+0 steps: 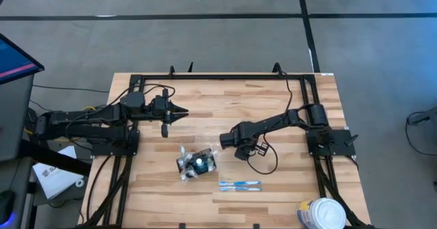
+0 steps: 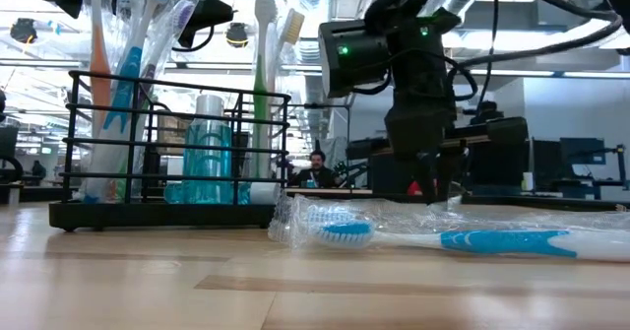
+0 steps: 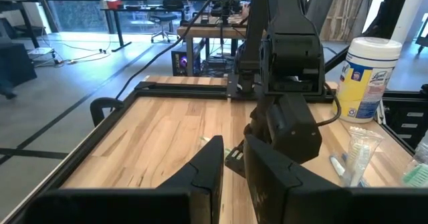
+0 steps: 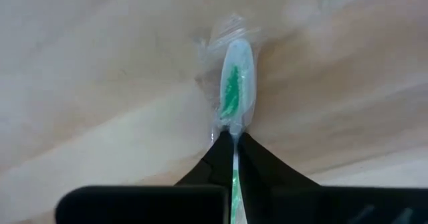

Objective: Pick & Place toothbrushing station
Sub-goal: Put the white green toothbrush into the black toothbrush rack

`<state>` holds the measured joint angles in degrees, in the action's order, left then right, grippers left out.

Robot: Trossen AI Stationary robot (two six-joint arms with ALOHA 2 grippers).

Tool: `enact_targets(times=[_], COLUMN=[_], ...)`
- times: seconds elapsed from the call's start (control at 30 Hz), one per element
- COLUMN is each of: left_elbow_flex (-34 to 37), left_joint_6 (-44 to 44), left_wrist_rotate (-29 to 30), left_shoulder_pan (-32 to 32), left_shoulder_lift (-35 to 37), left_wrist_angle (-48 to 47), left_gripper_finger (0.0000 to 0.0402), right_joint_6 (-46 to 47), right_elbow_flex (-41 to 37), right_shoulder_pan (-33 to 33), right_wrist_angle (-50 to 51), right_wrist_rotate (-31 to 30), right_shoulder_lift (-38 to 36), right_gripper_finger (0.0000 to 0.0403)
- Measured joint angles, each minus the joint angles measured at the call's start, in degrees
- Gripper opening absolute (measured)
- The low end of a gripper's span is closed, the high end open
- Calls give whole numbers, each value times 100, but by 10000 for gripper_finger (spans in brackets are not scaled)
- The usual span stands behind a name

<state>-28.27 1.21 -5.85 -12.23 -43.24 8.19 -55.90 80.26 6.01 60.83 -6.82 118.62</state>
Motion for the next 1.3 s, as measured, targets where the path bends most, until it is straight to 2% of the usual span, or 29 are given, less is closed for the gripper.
enact_targets(times=[0.27,0.47,0.7,0.93,1.3], left_elbow_flex=[0,0,6,11,13], left_joint_6=[0,-1,-2,-2,-2], left_wrist_rotate=[0,0,0,0,0], left_shoulder_pan=[0,0,-1,0,0], left_shoulder_lift=[0,0,2,2,1], left_wrist_angle=[-2,-2,-7,-2,-2], left_gripper_finger=[53,53,53,53,53], right_joint_6=[92,296,417,492,645], right_elbow_flex=[462,477,479,486,488], right_shoulder_pan=[-8,-87,-213,-250,-272], right_wrist_angle=[101,19,-358,-713,-1353], right_wrist_rotate=[292,281,762,959,1371], right_shoulder_lift=[-80,-452,-977,-1443,-1704], right_gripper_finger=[1,2,2,1,0])
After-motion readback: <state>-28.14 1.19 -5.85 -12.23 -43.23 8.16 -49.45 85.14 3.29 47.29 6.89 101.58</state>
